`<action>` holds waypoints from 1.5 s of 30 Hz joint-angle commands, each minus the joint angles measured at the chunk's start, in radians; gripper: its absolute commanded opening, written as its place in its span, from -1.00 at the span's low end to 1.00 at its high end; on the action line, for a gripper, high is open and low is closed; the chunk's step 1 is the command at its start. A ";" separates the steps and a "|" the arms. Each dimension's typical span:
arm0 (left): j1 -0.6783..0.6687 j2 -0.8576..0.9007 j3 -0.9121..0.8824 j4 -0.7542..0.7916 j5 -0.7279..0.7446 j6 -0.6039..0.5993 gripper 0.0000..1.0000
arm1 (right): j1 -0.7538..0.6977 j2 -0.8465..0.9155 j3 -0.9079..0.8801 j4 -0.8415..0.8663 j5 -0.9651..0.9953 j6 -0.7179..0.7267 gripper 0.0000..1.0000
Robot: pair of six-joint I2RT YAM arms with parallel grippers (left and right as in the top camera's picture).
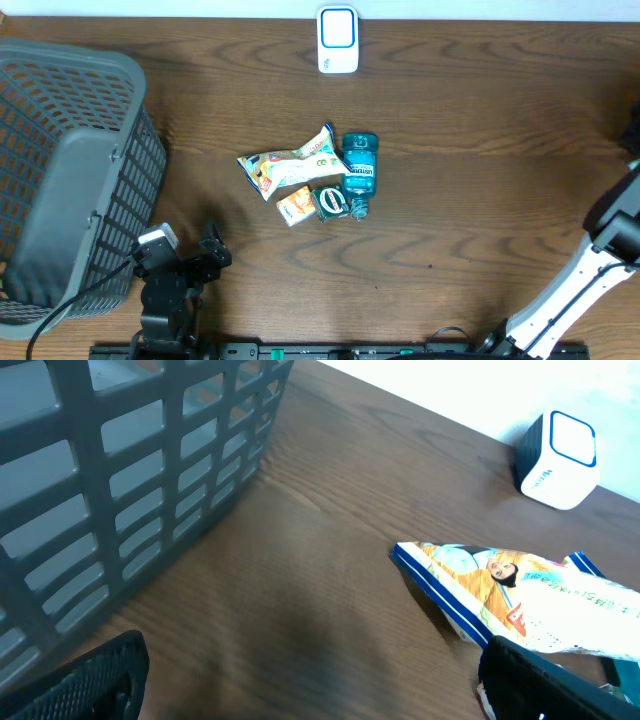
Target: Scan the item barcode
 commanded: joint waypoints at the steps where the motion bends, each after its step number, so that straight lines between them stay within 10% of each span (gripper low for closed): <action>1: 0.001 -0.005 -0.006 -0.002 -0.009 -0.009 0.96 | 0.002 -0.010 0.079 -0.072 -0.010 0.053 0.99; 10: 0.002 -0.005 -0.006 -0.002 -0.009 -0.009 0.96 | 0.169 -0.139 0.179 -0.318 -0.569 0.165 0.98; 23: 0.001 -0.005 -0.006 -0.002 -0.009 -0.010 0.95 | 0.728 -0.169 0.130 -0.489 -0.660 0.442 0.98; 35: 0.001 -0.005 -0.006 -0.002 -0.009 -0.010 0.96 | 1.157 -0.169 -0.019 -0.367 -0.341 0.692 0.85; 45: 0.001 -0.005 -0.006 -0.002 -0.009 -0.010 0.95 | 1.239 -0.145 -0.161 -0.249 -0.235 0.774 0.74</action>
